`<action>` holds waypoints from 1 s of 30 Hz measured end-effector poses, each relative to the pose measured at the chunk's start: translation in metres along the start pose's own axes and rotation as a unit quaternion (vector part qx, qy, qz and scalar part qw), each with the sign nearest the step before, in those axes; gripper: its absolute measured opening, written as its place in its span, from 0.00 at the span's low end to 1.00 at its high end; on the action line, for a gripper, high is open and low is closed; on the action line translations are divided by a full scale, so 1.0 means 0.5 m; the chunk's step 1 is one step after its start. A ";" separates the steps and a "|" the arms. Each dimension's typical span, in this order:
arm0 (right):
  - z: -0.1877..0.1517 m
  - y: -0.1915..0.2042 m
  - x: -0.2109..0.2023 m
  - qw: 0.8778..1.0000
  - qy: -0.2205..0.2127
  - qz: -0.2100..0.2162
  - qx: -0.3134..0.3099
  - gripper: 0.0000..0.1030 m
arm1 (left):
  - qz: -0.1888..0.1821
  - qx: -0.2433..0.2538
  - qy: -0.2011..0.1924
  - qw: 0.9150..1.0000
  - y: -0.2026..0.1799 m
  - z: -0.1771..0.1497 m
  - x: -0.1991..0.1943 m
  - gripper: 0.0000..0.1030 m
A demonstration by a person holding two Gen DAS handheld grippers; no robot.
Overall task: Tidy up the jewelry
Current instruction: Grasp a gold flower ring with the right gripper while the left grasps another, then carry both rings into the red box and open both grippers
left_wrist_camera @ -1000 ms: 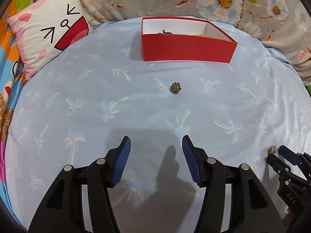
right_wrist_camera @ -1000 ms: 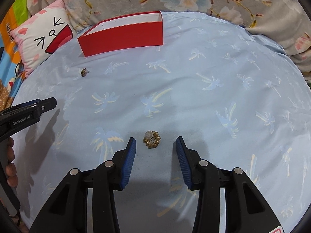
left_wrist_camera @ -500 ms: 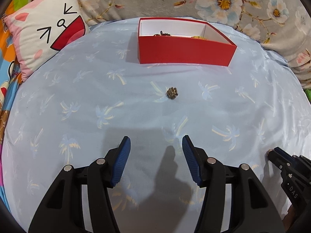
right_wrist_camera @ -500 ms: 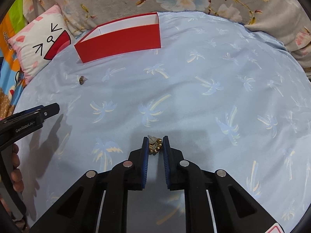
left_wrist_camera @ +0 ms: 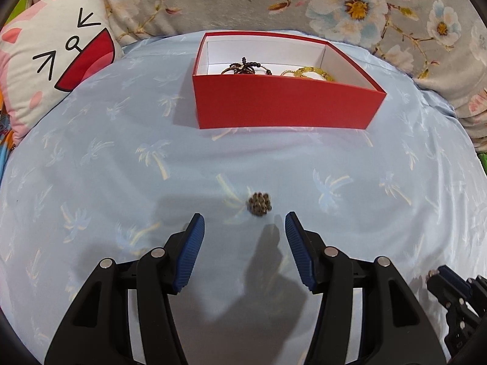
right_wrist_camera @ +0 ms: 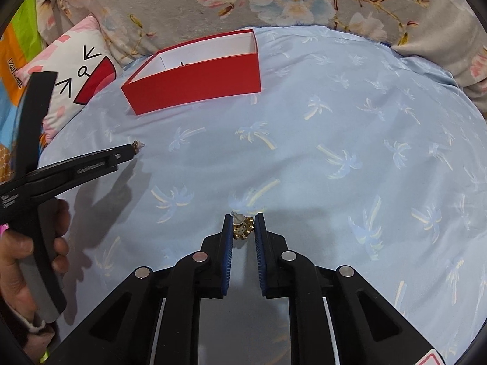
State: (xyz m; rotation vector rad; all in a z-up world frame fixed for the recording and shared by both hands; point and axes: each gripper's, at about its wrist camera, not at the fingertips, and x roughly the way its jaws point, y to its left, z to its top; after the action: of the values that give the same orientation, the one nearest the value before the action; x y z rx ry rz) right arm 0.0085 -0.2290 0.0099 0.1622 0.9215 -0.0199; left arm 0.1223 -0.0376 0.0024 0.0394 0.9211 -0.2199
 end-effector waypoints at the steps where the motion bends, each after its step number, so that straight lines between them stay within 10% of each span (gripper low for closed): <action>1: 0.002 0.001 0.001 1.000 0.000 0.001 -0.001 0.13 | -0.002 0.000 0.002 1.000 0.000 0.003 0.006 0.51; 14: 0.030 0.018 0.028 1.000 0.006 0.013 -0.006 0.13 | 0.001 0.015 0.002 1.000 -0.011 0.014 0.030 0.15; 30: 0.065 0.044 0.019 0.999 -0.012 0.023 -0.023 0.13 | -0.006 0.013 -0.009 1.000 -0.017 0.026 -0.012 0.14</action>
State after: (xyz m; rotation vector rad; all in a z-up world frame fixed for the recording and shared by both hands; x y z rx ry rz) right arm 0.0419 -0.2114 0.0243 0.1405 0.8927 0.0420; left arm 0.1272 -0.0465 0.0157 0.0555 0.9006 -0.2439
